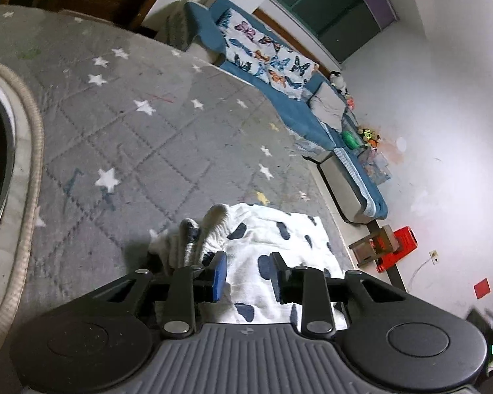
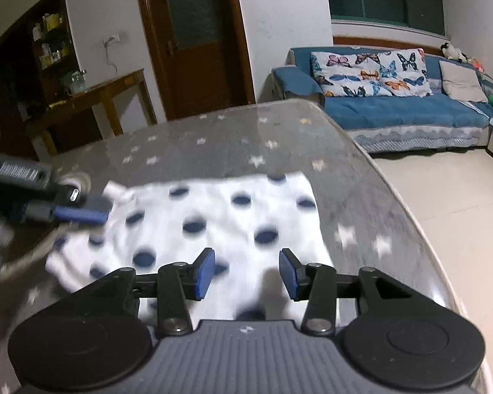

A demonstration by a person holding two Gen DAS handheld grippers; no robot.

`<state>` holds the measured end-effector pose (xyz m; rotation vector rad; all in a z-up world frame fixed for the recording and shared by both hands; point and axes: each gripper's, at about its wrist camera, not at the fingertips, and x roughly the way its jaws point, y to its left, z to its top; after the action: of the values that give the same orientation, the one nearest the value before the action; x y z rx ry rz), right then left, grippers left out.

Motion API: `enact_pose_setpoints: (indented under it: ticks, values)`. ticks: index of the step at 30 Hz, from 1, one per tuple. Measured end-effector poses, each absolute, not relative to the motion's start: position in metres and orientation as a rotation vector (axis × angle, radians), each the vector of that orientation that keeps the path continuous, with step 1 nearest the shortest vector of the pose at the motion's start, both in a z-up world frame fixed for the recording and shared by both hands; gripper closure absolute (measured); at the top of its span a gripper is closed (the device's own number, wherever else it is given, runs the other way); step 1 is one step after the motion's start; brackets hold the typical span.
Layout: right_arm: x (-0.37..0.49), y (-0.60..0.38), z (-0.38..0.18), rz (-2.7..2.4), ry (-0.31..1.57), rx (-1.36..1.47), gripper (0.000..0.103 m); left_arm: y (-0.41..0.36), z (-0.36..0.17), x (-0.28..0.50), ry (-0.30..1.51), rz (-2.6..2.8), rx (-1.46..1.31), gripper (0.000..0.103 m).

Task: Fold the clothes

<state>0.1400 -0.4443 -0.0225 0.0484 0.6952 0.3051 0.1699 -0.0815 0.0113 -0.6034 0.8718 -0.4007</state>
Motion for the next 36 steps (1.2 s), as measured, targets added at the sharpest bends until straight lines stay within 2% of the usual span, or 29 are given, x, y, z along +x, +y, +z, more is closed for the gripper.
enact_pose_setpoints:
  ticks: [3,5,9,11,18,19,21,25,28,30,33,36]
  values:
    - [0.121,-0.442,-0.031,0.285,0.702,0.003,0.052,-0.08,0.011,0.167,0.871,-0.4,-0.598,0.072]
    - [0.111,-0.441,-0.034,0.265,0.696,-0.023,0.052,-0.081,0.015,0.164,0.865,-0.404,-0.584,0.071]
    - [0.095,-0.434,-0.025,0.255,0.632,-0.036,0.048,-0.08,0.025,0.152,0.836,-0.408,-0.551,0.057]
    - [0.096,-0.429,-0.024,0.271,0.622,-0.019,0.044,-0.08,0.029,0.143,0.821,-0.408,-0.528,0.054]
    - [0.096,-0.421,-0.038,0.261,0.646,-0.002,0.041,-0.074,0.033,0.117,0.812,-0.379,-0.46,0.042]
    - [0.094,-0.421,-0.038,0.26,0.641,-0.001,0.039,-0.074,0.033,0.113,0.809,-0.372,-0.447,0.037]
    - [0.088,-0.421,-0.034,0.262,0.622,0.008,0.027,-0.073,0.033,0.105,0.802,-0.36,-0.42,0.031]
    - [0.078,-0.417,-0.029,0.248,0.594,0.017,0.014,-0.074,0.032,0.089,0.796,-0.349,-0.383,0.016]
    - [0.072,-0.412,-0.029,0.235,0.586,0.023,0.004,-0.074,0.031,0.079,0.797,-0.346,-0.362,0.011]
    - [0.068,-0.409,-0.029,0.226,0.583,0.027,0.0,-0.074,0.03,0.073,0.798,-0.339,-0.342,0.006]
    - [0.063,-0.405,-0.029,0.22,0.577,0.03,0.0,-0.072,0.029,0.063,0.788,-0.329,-0.317,0.001]
    - [0.057,-0.401,-0.029,0.193,0.565,0.037,0.0,-0.071,0.029,0.056,0.776,-0.32,-0.296,0.0]
